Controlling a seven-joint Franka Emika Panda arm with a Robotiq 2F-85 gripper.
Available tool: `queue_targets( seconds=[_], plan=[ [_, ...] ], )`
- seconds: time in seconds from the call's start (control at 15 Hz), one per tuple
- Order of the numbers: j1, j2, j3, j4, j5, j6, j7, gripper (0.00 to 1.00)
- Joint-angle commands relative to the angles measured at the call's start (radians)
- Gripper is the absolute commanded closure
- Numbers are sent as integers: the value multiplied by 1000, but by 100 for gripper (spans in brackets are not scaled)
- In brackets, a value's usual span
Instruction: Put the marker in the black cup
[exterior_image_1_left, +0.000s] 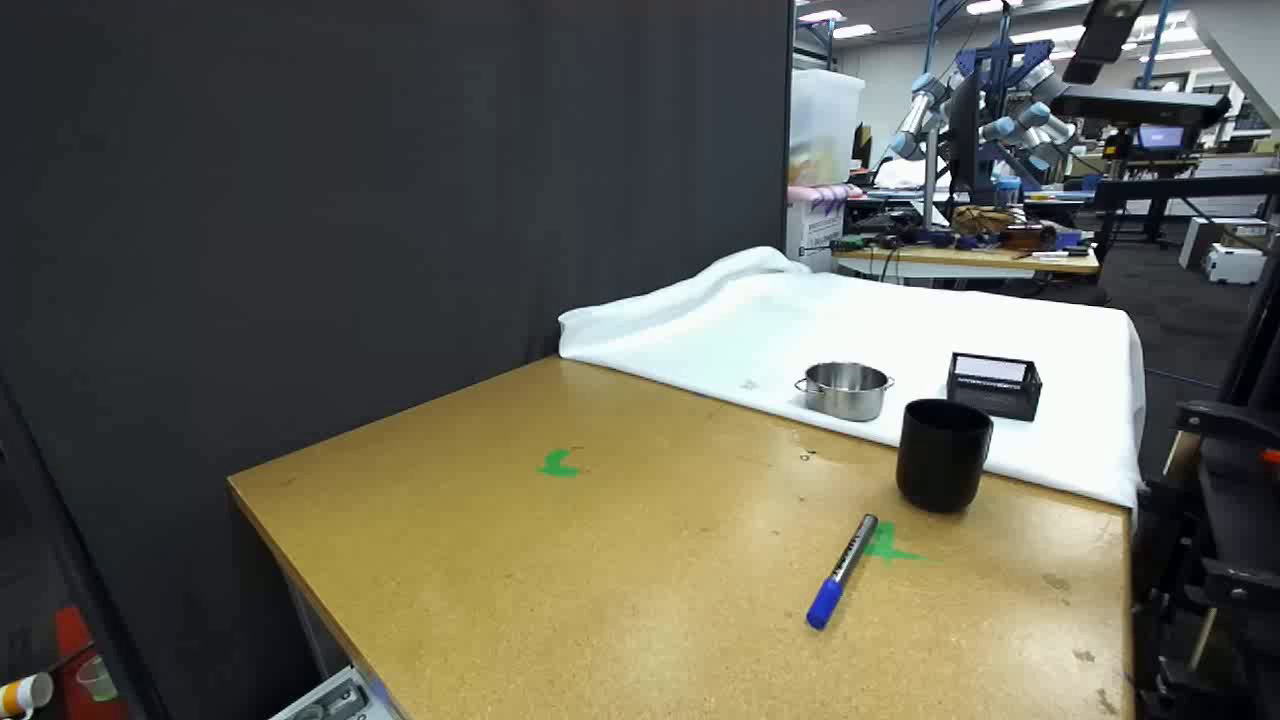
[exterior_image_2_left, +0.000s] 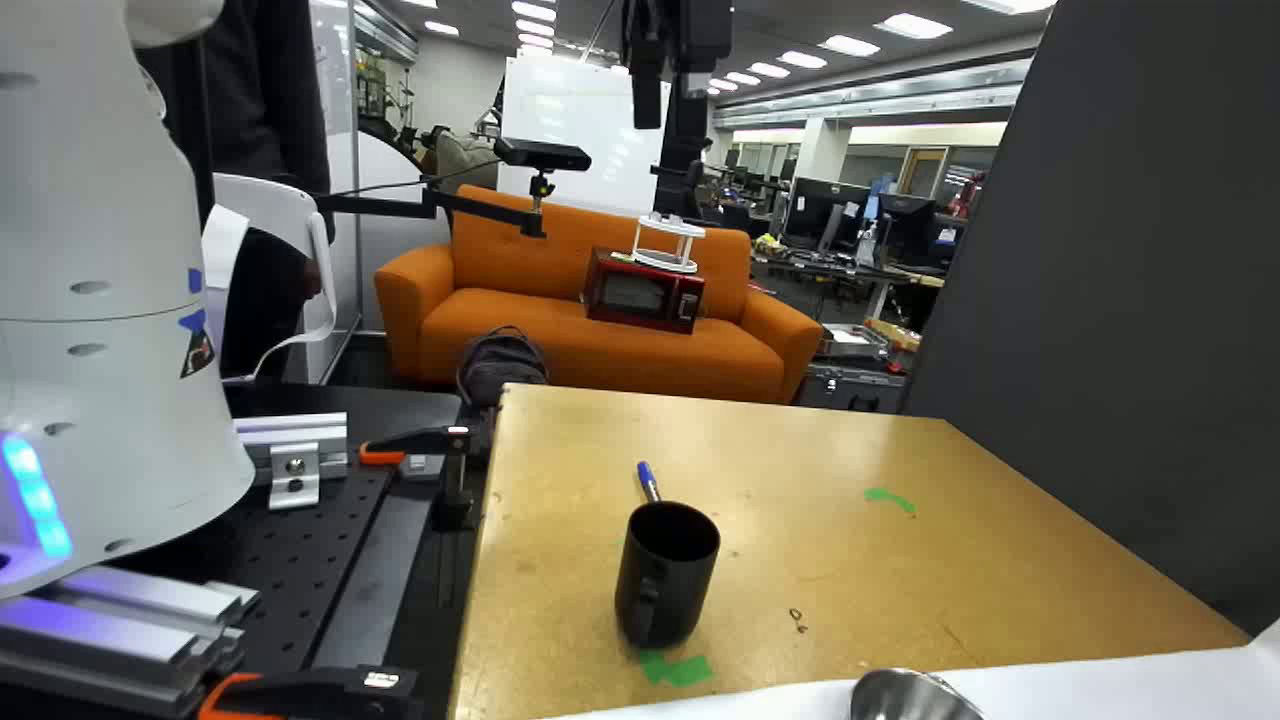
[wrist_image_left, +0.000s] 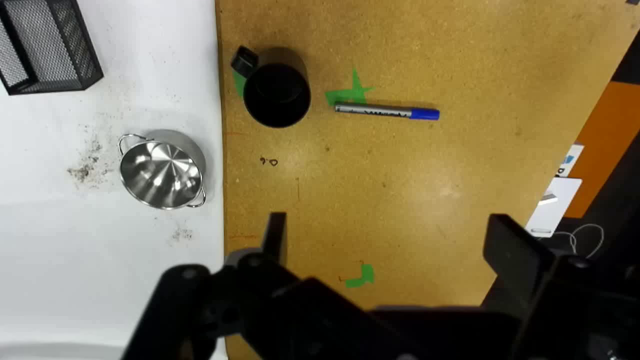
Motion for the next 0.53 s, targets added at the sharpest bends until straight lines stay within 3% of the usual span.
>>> queue_targets(
  seconds=[0.0,0.47],
  plan=[
    [-1,3,1,-10,1,-8,0,0],
    [-1,11,1,-19,1,-8,0,0]
  ],
)
